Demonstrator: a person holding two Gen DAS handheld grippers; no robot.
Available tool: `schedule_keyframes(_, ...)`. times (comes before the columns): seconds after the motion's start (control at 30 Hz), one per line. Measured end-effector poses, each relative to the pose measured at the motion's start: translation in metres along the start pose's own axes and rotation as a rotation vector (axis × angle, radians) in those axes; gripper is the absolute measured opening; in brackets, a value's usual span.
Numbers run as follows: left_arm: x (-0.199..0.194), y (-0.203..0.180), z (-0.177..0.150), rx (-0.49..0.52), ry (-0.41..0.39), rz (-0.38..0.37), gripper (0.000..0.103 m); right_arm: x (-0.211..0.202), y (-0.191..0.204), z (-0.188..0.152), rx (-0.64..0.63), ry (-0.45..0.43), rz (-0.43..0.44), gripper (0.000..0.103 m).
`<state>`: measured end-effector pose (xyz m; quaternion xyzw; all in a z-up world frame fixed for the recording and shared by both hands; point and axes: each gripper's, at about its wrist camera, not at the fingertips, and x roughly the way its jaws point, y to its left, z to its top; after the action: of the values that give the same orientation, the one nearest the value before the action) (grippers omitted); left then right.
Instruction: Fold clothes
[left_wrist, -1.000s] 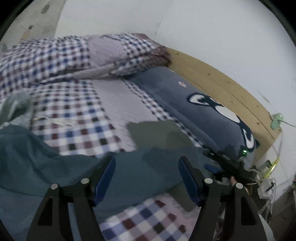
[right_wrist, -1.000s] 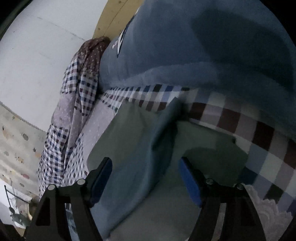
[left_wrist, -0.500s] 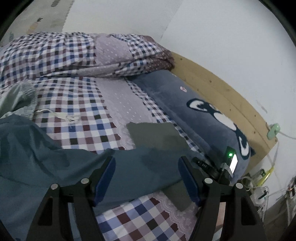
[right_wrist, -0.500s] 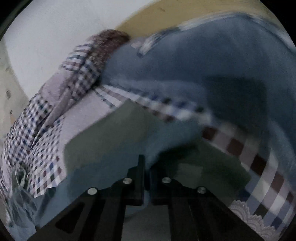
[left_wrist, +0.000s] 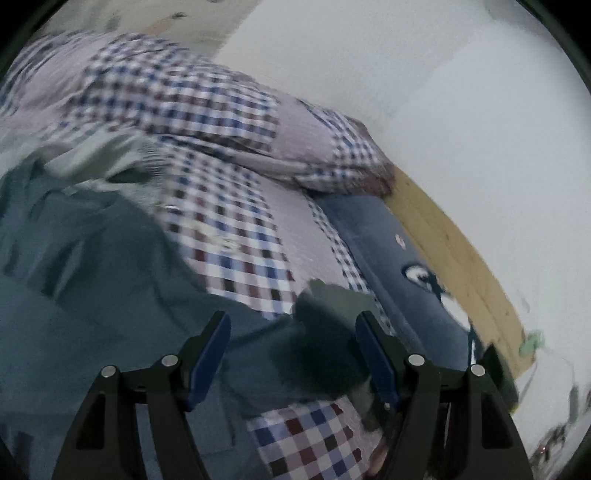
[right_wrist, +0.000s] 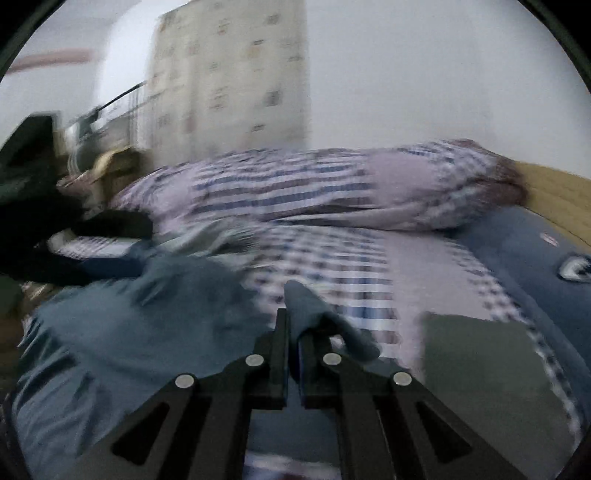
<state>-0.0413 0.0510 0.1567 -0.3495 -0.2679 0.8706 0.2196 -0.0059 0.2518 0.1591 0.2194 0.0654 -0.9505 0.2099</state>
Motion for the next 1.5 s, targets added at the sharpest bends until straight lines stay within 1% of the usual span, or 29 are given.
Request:
schedule_keyframes(0.1,-0.018,0.034,-0.001,-0.080,-0.032,0.006,0.074,0.008,0.042,-0.003,-0.054,0.032,0.088,0.002)
schedule_keyframes(0.17,-0.027,0.052,-0.005,-0.125,-0.036,0.002,0.074,0.008,0.062,-0.005,-0.077,0.042,0.128,0.002)
schedule_keyframes(0.2,-0.032,0.062,-0.008,-0.148,-0.035,-0.001,0.074,0.006,0.075,-0.007,-0.089,0.056,0.170,0.002)
schedule_keyframes(0.23,-0.036,0.071,-0.011,-0.171,-0.034,-0.003,0.074,0.005,0.085,-0.011,-0.105,0.077,0.213,0.005)
schedule_keyframes(0.27,-0.037,0.081,-0.015,-0.193,-0.025,0.002,0.074,0.004,0.096,-0.015,-0.127,0.108,0.258,0.005)
schedule_keyframes(0.3,-0.038,0.090,-0.019,-0.214,-0.017,0.007,0.074,0.006,0.108,-0.021,-0.158,0.152,0.307,0.007)
schedule_keyframes(0.37,-0.039,0.106,-0.028,-0.245,-0.002,0.023,0.074,0.007,0.121,-0.034,-0.214,0.214,0.424,0.022)
schedule_keyframes(0.4,-0.039,0.111,-0.031,-0.256,-0.001,0.025,0.074,0.006,0.125,-0.040,-0.237,0.235,0.479,0.037)
schedule_keyframes(0.43,-0.039,0.115,-0.035,-0.268,0.000,0.026,0.074,0.004,0.122,-0.042,-0.243,0.238,0.511,0.043)
schedule_keyframes(0.5,-0.039,0.124,-0.041,-0.291,0.003,0.030,0.074,-0.002,0.103,-0.039,-0.218,0.226,0.542,0.043)
schedule_keyframes(0.53,-0.039,0.129,-0.045,-0.302,0.004,0.031,0.074,-0.005,0.090,-0.036,-0.187,0.213,0.553,0.045)
schedule_keyframes(0.57,-0.039,0.133,-0.048,-0.313,0.005,0.033,0.074,-0.009,0.069,-0.031,-0.124,0.188,0.557,0.048)
schedule_keyframes(0.63,-0.040,0.135,-0.052,-0.322,0.000,0.028,0.074,-0.015,0.019,-0.021,0.043,0.122,0.568,0.057)
schedule_keyframes(0.7,-0.042,0.136,-0.058,-0.324,-0.001,0.033,0.074,-0.020,-0.032,-0.014,0.224,0.049,0.581,0.062)
schedule_keyframes(0.77,-0.043,0.137,-0.065,-0.331,0.009,0.037,0.074,-0.027,-0.070,-0.013,0.374,-0.013,0.621,0.068)
schedule_keyframes(0.8,-0.042,0.138,-0.069,-0.336,0.017,0.035,0.074,-0.030,-0.082,-0.014,0.424,-0.042,0.651,0.071)
schedule_keyframes(0.83,-0.042,0.138,-0.073,-0.340,0.026,0.033,0.074,-0.033,-0.091,-0.015,0.460,-0.064,0.684,0.072)
schedule_keyframes(0.9,-0.041,0.136,-0.081,-0.340,0.036,0.034,0.074,-0.033,-0.092,-0.014,0.474,-0.073,0.752,0.073)
schedule_keyframes(0.93,-0.040,0.135,-0.085,-0.340,0.042,0.035,0.074,-0.029,-0.082,-0.012,0.446,-0.046,0.769,0.073)
schedule_keyframes(0.97,-0.040,0.134,-0.089,-0.341,0.046,0.035,0.074,-0.023,-0.065,-0.011,0.393,0.002,0.770,0.073)
schedule_keyframes(1.03,-0.045,0.134,-0.094,-0.352,0.029,0.036,0.074,-0.011,-0.028,-0.010,0.276,0.104,0.761,0.073)
schedule_keyframes(1.1,-0.056,0.138,-0.097,-0.375,-0.005,0.051,0.074,0.002,0.029,-0.020,0.091,0.249,0.732,0.073)
schedule_keyframes(1.17,-0.067,0.145,-0.099,-0.400,-0.043,0.067,0.074,0.014,0.081,-0.035,-0.102,0.363,0.714,0.073)
schedule_keyframes(1.27,-0.084,0.155,-0.104,-0.428,-0.077,0.090,0.074,0.016,0.145,-0.063,-0.399,0.460,0.662,0.074)
schedule_keyframes(1.3,-0.087,0.158,-0.106,-0.432,-0.075,0.097,0.074,0.015,0.162,-0.071,-0.491,0.478,0.635,0.075)
schedule_keyframes(1.33,-0.090,0.161,-0.108,-0.435,-0.073,0.104,0.074,0.014,0.173,-0.078,-0.571,0.473,0.594,0.078)
schedule_keyframes(1.37,-0.093,0.163,-0.110,-0.439,-0.070,0.110,0.074,0.013,0.182,-0.084,-0.651,0.463,0.552,0.078)
schedule_keyframes(1.4,-0.094,0.164,-0.112,-0.438,-0.062,0.112,0.074,0.010,0.188,-0.089,-0.719,0.441,0.514,0.078)
schedule_keyframes(1.5,-0.096,0.164,-0.118,-0.425,-0.037,0.114,0.074,0.000,0.200,-0.096,-0.866,0.376,0.431,0.078)
